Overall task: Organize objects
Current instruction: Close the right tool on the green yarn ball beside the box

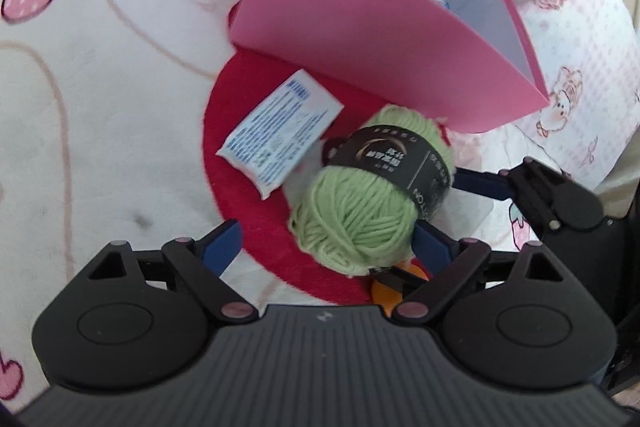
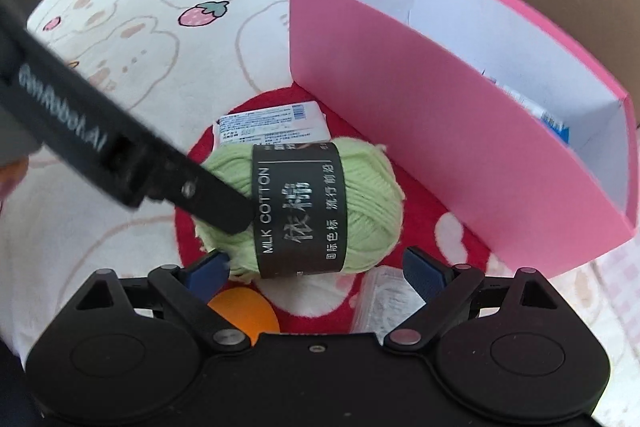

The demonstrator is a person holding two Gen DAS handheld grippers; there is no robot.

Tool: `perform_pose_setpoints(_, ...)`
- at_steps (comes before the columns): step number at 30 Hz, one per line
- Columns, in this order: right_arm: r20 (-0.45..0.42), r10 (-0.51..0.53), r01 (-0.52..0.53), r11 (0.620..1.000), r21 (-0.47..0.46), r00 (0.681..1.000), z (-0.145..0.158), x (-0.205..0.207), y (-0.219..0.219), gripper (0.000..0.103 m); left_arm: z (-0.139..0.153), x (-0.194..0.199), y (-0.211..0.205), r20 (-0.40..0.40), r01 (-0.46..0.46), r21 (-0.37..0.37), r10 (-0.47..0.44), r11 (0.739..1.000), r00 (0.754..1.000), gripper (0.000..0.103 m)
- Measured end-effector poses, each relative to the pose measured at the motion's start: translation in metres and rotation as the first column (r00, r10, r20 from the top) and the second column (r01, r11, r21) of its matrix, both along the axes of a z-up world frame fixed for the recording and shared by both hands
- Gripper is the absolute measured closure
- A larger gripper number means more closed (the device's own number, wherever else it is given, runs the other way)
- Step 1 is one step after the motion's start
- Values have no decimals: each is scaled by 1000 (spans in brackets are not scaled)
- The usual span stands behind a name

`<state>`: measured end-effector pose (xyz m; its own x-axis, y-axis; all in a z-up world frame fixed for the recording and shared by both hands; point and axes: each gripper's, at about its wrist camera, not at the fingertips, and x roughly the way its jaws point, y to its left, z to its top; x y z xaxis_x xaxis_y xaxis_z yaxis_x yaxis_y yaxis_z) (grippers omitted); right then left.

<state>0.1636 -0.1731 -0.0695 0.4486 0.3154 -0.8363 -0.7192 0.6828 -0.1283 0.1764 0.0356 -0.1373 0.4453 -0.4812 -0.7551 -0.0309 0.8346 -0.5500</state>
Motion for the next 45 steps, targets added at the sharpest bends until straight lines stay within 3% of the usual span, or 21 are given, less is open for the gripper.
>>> perform_pose_setpoints(6, -12, -8, 8, 1000, 27, 1000, -5, 0, -7, 8, 2, -1, 4, 47, -30, 18, 29, 999, 999, 14)
perform_pose_setpoints(14, -7, 2, -2, 999, 33, 1000, -14, 24, 17, 7, -3, 3, 11, 22, -82, -20, 82, 996, 996, 14)
perform_pose_setpoints(20, -2, -7, 7, 1000, 30, 1000, -18, 26, 17, 6, -8, -3, 8, 58, -87, -73, 91, 994, 994, 28)
perform_pose_setpoints(27, 75, 23, -23, 1000, 1, 997, -17, 20, 26, 6, 2, -5, 7, 107, -108, -24, 110, 994, 988, 37)
perform_pose_setpoints(30, 122, 32, -31, 999, -11, 992, -19, 17, 31, 6, 1, -2, 13, 98, -138, -60, 143, 989, 985, 37)
perform_pose_setpoints(33, 102, 2, -3, 1000, 19, 995, -19, 22, 30, 6, -3, 3, 17, 71, -154, -103, 162, 983, 984, 38)
perform_pose_setpoints(39, 93, -60, 52, 995, 87, 994, -18, 21, 28, 6, -8, -3, 15, 90, -188, -95, 197, 978, 976, 40)
perform_pose_setpoints(43, 83, -101, 90, 988, 124, 991, -21, 21, 27, 7, -5, -2, 16, 97, -193, -88, 201, 977, 975, 45)
perform_pose_setpoints(45, 65, -116, 105, 983, 150, 991, -20, 23, 25, 10, -2, -2, 13, 113, -185, -73, 193, 980, 975, 54)
